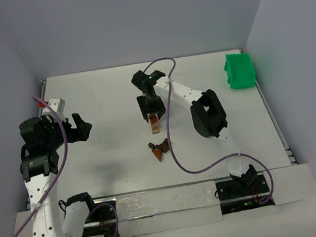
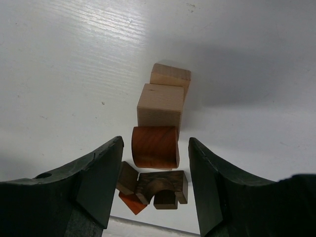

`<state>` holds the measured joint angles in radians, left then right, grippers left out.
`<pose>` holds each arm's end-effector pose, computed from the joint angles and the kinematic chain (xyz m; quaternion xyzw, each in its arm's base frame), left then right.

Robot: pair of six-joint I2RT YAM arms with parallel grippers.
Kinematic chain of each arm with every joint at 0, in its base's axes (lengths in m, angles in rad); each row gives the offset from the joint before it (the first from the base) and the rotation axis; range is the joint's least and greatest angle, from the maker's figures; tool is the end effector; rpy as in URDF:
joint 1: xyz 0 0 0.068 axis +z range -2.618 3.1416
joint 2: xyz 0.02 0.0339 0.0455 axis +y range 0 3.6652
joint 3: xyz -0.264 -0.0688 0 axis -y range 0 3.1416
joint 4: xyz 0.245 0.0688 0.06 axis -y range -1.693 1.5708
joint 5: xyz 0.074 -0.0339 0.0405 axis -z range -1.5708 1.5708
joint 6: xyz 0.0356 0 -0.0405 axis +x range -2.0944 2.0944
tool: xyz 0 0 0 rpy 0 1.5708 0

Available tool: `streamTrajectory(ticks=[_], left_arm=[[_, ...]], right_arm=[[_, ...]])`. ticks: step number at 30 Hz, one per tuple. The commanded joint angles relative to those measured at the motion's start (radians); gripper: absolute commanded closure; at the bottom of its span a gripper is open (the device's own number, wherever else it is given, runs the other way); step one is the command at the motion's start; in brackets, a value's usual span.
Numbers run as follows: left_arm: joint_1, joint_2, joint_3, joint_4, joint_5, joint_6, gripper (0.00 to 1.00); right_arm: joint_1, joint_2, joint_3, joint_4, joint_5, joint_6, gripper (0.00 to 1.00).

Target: Build the wood block tower

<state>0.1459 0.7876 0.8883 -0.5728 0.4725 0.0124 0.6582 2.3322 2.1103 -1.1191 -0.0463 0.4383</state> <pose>0.1662 0.0080 0.3368 0.0666 0.8355 -0.1589 0.5218 0.3782 0.2945 0.2025 -0.1116 0.9869 0.0794 0.0858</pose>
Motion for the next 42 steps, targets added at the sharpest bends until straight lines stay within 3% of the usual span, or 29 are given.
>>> streamTrajectory(ticks=[1, 42], left_arm=[[0.007, -0.002, 0.005, 0.042, 0.021, 0.002, 0.04], [0.007, -0.003, 0.003, 0.042, 0.026, 0.002, 0.04]], right_arm=[[-0.006, -0.063, -0.018, 0.006, -0.003, 0.02, 0.38], [-0.009, -0.091, -0.033, 0.013, -0.032, 0.034, 0.46]])
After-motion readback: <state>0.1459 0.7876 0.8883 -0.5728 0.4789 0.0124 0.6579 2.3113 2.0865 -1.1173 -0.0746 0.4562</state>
